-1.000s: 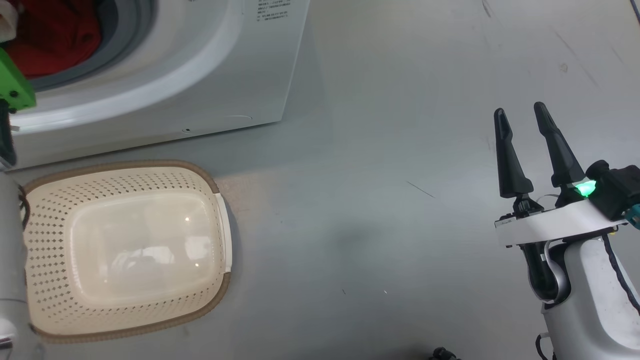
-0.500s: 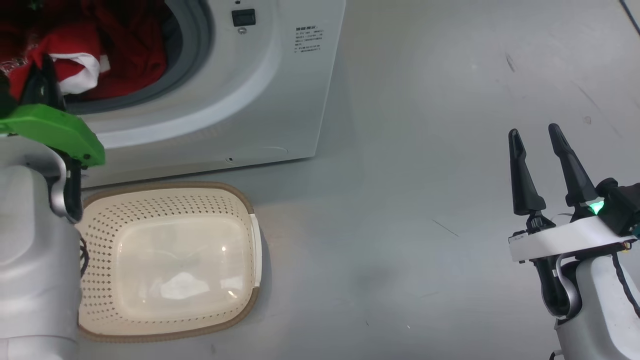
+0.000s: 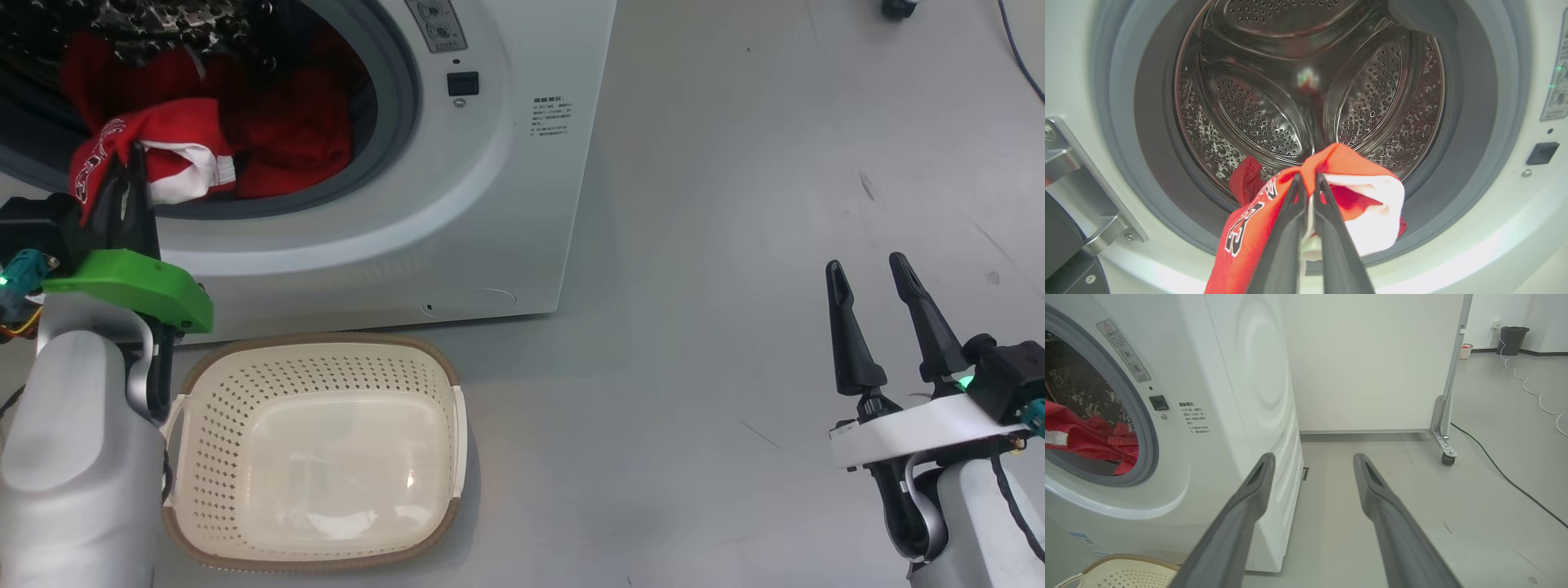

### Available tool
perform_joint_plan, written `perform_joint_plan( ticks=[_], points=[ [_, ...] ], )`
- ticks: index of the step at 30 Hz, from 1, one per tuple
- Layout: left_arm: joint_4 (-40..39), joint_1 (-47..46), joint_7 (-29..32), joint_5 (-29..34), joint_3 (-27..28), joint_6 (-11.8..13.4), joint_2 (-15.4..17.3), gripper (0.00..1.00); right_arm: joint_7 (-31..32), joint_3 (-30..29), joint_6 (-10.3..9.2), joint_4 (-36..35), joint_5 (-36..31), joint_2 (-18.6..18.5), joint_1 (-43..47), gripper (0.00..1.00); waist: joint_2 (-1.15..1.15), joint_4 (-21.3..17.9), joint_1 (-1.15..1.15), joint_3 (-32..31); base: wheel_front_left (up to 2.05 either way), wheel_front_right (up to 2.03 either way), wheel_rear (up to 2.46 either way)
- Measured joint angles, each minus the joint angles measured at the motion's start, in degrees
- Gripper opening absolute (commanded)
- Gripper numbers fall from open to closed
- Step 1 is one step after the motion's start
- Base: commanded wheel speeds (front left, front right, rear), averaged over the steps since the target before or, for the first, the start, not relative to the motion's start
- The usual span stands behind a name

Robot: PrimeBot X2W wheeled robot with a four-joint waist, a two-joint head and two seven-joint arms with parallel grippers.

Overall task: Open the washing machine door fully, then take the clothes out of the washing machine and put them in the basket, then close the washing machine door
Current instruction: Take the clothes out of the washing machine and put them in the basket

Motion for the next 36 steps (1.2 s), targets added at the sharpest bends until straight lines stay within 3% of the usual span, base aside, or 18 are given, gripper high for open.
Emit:
perform_joint_plan(
  ticks=[21, 36],
  points=[
    [-22.8, 3.9, -0.6, 2.1, 0.8, -0.3, -2.0, 0.00, 0.0, -0.5, 0.00, -0.6, -0.4, 0.5, 3.2, 1.00, 0.00, 2.7, 0.00, -3.6, 0.00, 0.00, 0.00],
    [-20.1, 14.7, -0.7, 3.4, -2.9, -0.8, -2.2, 0.00, 0.0, 0.3, 0.00, -1.3, -0.6, 0.6, 3.3, 1.00, 0.00, 3.7, 0.00, -3.7, 0.00, 0.00, 0.00]
  ],
)
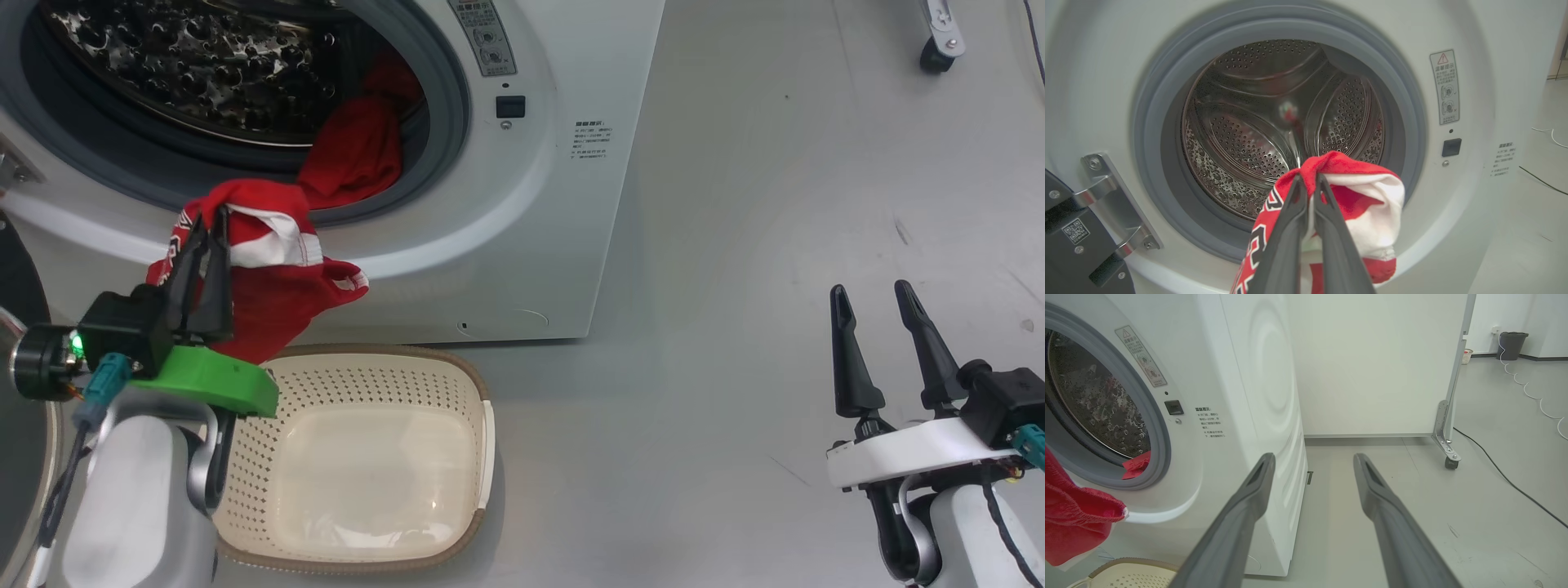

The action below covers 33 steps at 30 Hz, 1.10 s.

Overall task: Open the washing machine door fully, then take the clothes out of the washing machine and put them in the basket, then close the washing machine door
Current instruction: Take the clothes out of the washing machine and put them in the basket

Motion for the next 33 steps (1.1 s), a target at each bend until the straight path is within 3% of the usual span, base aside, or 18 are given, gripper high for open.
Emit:
perform_joint_plan(
  ticks=[17, 33],
  points=[
    [5.8, 4.9, 4.9, 0.4, -3.5, -0.6, 0.0, 0.00, 0.0, 2.2, 0.00, -1.7, 0.0, -0.4, -0.1, 1.00, 0.00, -1.1, 0.00, 4.9, 0.00, 0.00, 0.00],
    [14.3, 2.7, 10.6, 2.4, -4.4, -0.5, 1.3, 0.00, 0.0, 3.0, 0.00, -3.2, 1.0, -0.4, -4.6, 1.00, 0.00, -5.2, 0.00, 14.1, 0.00, 0.00, 0.00]
  ],
)
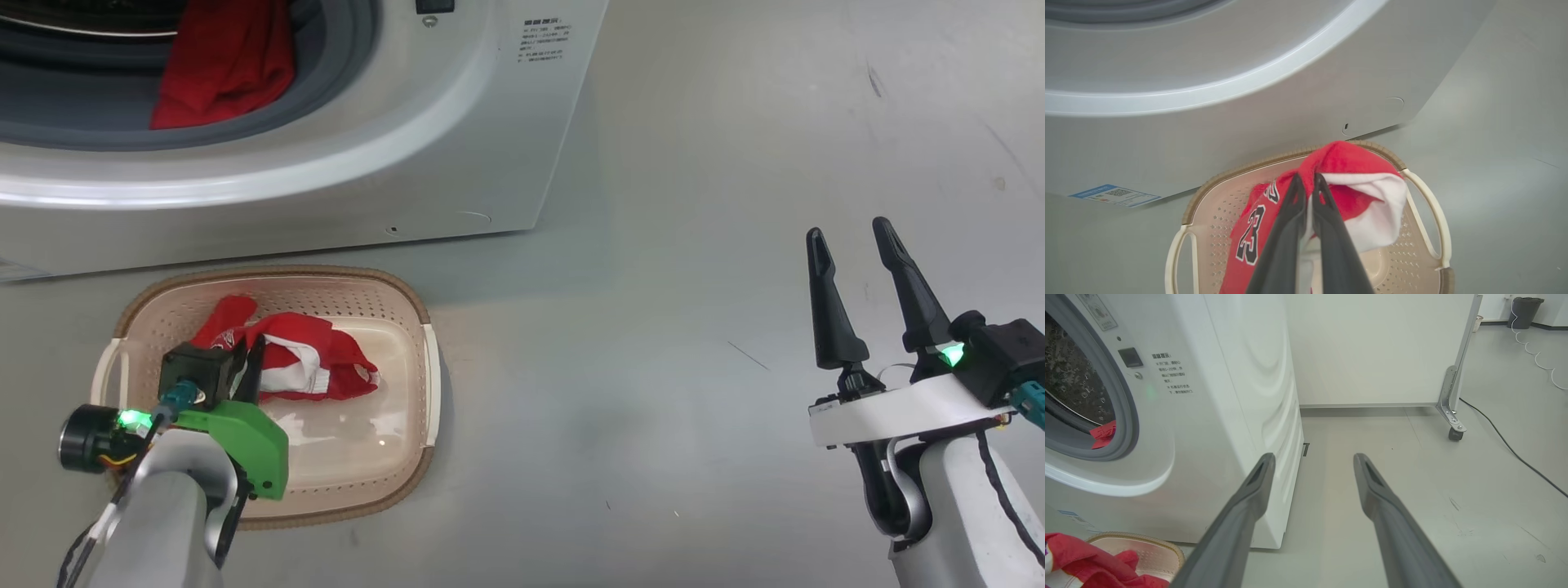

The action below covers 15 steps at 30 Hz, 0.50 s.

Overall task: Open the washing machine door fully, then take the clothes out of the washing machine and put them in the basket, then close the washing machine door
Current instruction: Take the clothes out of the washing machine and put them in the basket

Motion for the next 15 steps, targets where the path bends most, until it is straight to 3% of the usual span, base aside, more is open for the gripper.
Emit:
perform_joint_plan(
  ticks=[15],
  points=[
    [9.4, -4.1, 1.5, -0.1, 3.2, 2.6, 1.7, 0.00, 0.0, 0.3, 0.00, 0.2, 0.8, 0.5, -3.8, 1.00, 0.00, -6.7, 0.00, 7.0, 0.00, 0.00, 0.00]
  ],
)
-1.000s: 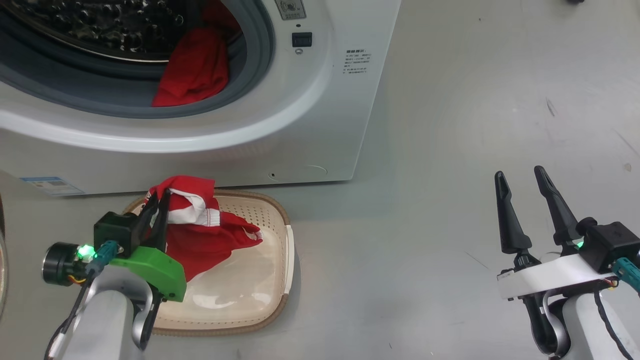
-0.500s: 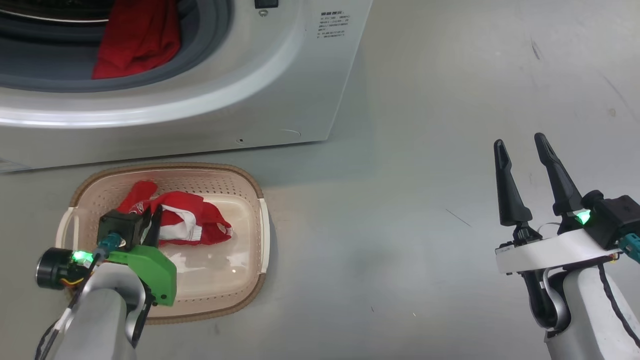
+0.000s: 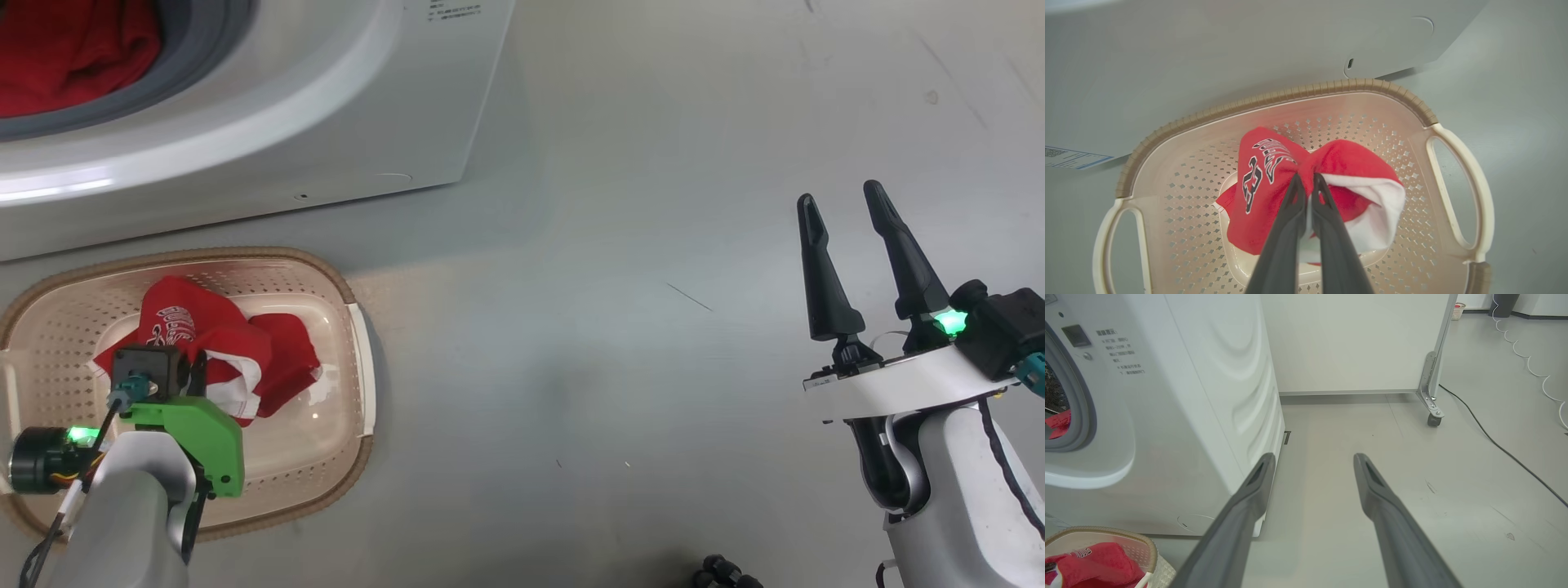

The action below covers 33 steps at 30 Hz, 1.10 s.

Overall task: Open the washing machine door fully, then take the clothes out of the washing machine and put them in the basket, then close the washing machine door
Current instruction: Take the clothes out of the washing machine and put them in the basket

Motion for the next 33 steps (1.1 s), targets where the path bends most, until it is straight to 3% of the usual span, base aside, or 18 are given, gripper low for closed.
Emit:
perform_joint_plan(
  ticks=[12, 13, 14, 15, 23, 33],
  points=[
    [6.6, -1.9, -0.5, -0.8, 0.8, 1.0, -0.2, 0.02, 0.0, -1.5, 0.00, 0.5, 0.0, 0.1, -0.2, 1.00, 0.00, -2.7, 0.00, 2.5, 0.00, 0.00, 0.00],
    [7.2, -2.1, -0.5, -1.1, 1.0, 1.2, -0.4, 0.44, 0.0, -1.5, 0.00, 0.5, 0.0, 0.0, -0.3, 1.00, 0.00, -2.7, 0.00, 2.6, 0.00, 0.00, 0.00],
    [7.8, -2.2, -0.5, -1.2, 1.1, 1.4, -0.5, 0.76, 0.0, -1.5, 0.00, 0.5, 0.0, 0.0, -0.4, 1.00, 0.00, -2.6, 0.00, 2.6, 0.00, 0.00, 0.00],
    [8.4, -2.2, -0.4, -1.2, 1.1, 1.4, -0.6, 1.00, 0.0, -1.5, 0.00, 0.5, 0.0, 0.0, -0.5, 1.00, 0.00, -2.5, 0.00, 2.6, 0.00, 0.00, 0.00],
    [11.2, -3.5, -0.1, -1.8, 0.8, 1.8, -1.6, 1.00, 0.0, -1.6, 0.00, 0.8, 0.0, 0.0, -1.3, 1.00, 0.00, -1.7, 0.00, 2.3, 0.00, 0.00, 0.00],
    [11.7, -6.6, -5.9, -0.6, -1.1, 0.8, -2.7, 1.00, 0.0, -1.8, 0.00, 1.4, -0.1, -0.1, -1.3, 1.00, 0.00, 0.2, 0.00, -0.7, 0.00, 0.00, 0.00]
  ],
)
